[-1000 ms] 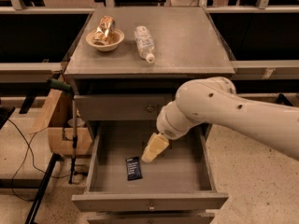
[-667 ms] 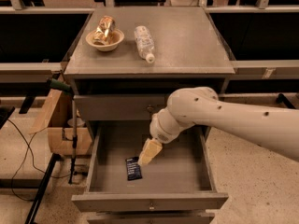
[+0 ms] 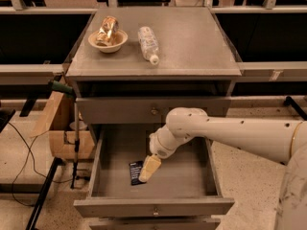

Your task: Pick rxbar blueberry from middle drawer and place on counter

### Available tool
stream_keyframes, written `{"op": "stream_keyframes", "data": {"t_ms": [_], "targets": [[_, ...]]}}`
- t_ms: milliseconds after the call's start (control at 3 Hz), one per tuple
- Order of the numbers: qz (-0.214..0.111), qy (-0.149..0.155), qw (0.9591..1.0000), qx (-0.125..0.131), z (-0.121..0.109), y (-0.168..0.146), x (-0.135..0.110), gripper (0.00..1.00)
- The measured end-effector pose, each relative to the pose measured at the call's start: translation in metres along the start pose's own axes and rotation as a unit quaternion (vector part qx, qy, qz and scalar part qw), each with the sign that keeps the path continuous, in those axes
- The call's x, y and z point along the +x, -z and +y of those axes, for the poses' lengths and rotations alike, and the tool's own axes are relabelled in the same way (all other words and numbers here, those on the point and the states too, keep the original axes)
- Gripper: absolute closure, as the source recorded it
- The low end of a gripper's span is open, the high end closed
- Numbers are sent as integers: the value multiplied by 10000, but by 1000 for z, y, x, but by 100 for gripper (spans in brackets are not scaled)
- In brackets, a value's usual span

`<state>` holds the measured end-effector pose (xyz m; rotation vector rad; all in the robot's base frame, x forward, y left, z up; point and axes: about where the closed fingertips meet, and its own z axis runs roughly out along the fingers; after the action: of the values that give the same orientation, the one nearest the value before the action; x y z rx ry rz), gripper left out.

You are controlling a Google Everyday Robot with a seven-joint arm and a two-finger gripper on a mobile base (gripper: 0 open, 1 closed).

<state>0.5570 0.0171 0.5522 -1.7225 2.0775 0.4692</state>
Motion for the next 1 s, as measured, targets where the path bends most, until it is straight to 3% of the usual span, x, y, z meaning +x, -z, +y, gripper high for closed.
{"op": "stream_keyframes", "data": {"t_ms": [333, 667, 1000], "targets": [[-2, 1, 10000, 0, 0, 0, 0, 0], [-224, 157, 9996, 37, -10, -25, 3, 0], [-828, 502, 9953, -17, -28, -86, 0, 0]]}}
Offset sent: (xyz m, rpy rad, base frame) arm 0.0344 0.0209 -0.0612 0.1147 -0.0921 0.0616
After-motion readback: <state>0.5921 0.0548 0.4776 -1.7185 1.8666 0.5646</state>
